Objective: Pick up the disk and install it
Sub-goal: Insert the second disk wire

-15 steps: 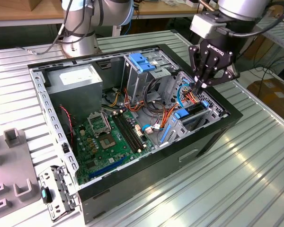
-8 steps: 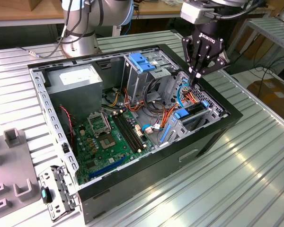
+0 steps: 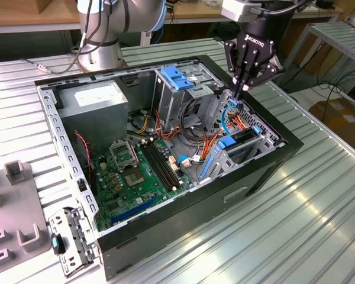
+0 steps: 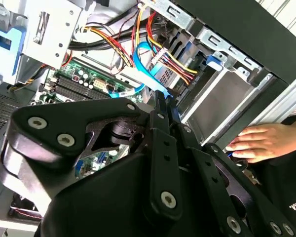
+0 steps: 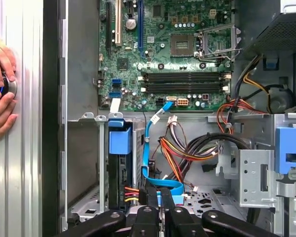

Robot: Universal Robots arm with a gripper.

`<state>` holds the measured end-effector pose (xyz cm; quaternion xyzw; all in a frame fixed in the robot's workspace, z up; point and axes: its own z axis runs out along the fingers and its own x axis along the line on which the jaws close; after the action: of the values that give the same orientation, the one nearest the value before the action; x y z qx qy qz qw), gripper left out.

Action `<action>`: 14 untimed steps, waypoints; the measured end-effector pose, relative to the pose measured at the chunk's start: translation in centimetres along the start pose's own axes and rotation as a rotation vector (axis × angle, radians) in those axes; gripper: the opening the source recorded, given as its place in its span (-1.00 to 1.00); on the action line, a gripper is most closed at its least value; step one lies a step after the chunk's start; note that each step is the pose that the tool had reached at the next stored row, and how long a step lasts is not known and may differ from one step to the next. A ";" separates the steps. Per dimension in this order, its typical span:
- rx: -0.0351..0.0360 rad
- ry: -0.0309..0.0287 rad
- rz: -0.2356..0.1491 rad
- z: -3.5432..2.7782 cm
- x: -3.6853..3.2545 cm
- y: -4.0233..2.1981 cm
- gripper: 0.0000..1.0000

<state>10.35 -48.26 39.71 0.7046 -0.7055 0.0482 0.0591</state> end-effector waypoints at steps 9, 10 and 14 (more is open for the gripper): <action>0.0000 0.0447 0.001 0.11 -0.24 -0.03 -0.50; 0.0000 0.0448 0.001 0.13 -0.30 -0.03 -0.50; 0.0001 0.0590 0.001 0.26 -0.66 -0.07 -0.50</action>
<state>10.42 -47.65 39.35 0.7026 -0.7037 0.0690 0.0798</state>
